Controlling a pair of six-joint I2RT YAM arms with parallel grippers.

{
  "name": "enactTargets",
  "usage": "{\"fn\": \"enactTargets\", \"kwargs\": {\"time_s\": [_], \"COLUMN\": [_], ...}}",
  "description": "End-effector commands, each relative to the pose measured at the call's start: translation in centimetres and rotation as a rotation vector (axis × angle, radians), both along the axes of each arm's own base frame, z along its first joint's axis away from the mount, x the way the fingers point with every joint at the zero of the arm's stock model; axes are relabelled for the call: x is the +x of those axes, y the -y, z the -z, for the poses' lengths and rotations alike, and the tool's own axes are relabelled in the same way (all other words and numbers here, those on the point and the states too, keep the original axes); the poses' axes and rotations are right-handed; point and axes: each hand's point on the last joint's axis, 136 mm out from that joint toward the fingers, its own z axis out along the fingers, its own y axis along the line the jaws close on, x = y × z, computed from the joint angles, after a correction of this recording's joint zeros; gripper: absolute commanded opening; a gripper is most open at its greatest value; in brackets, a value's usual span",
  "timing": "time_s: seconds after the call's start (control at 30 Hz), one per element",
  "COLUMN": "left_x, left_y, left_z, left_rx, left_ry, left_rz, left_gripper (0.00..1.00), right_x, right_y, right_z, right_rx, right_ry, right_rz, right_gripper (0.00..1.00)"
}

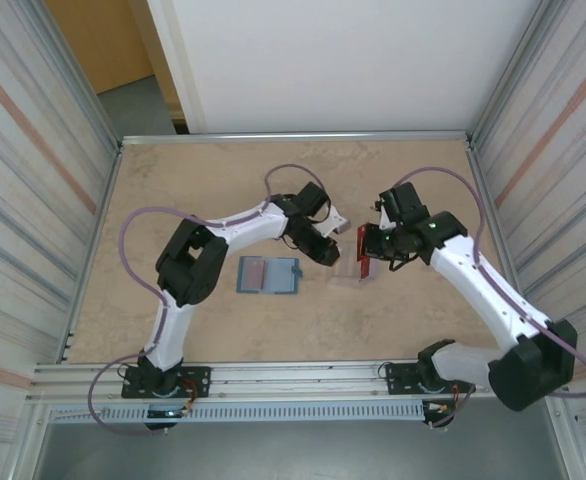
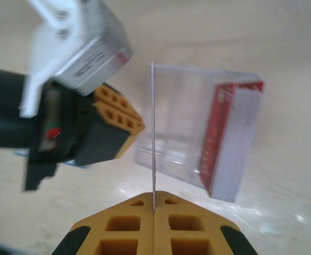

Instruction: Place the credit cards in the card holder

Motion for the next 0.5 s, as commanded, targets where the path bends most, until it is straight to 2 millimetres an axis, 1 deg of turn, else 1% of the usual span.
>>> {"fn": "enactTargets", "kwargs": {"time_s": [0.0,0.1,0.17,0.23,0.33,0.47], "left_x": [2.0,3.2,3.6,3.6,3.0,1.0], "left_y": [-2.4,-4.3,-6.1,-7.9,-10.5,-12.9], "left_z": [-6.8,-10.2,-12.3,-14.0,-16.3,-19.0], "left_rx": [-0.072,-0.126,-0.157,-0.202,-0.321,-0.531], "left_ry": [0.069,0.108,0.155,0.185,0.169,0.141], "left_rz": [-0.071,-0.125,-0.153,-0.177,-0.213,-0.193], "left_gripper": [0.23,0.34,0.44,0.51,0.54,0.58], "right_x": [0.1,0.3,0.5,0.2,0.2,0.1], "right_y": [-2.1,-3.1,-3.8,-4.5,-5.8,-7.6], "right_z": [-2.9,-4.8,-5.7,-7.1,-7.8,-8.5], "right_rx": [0.172,0.281,0.349,0.418,0.487,0.609], "right_ry": [0.113,0.218,0.276,0.337,0.396,0.453], "right_rz": [-0.048,-0.076,-0.085,-0.115,-0.152,-0.167], "right_gripper": [0.0,0.0,0.0,0.0,0.0,0.0]}}
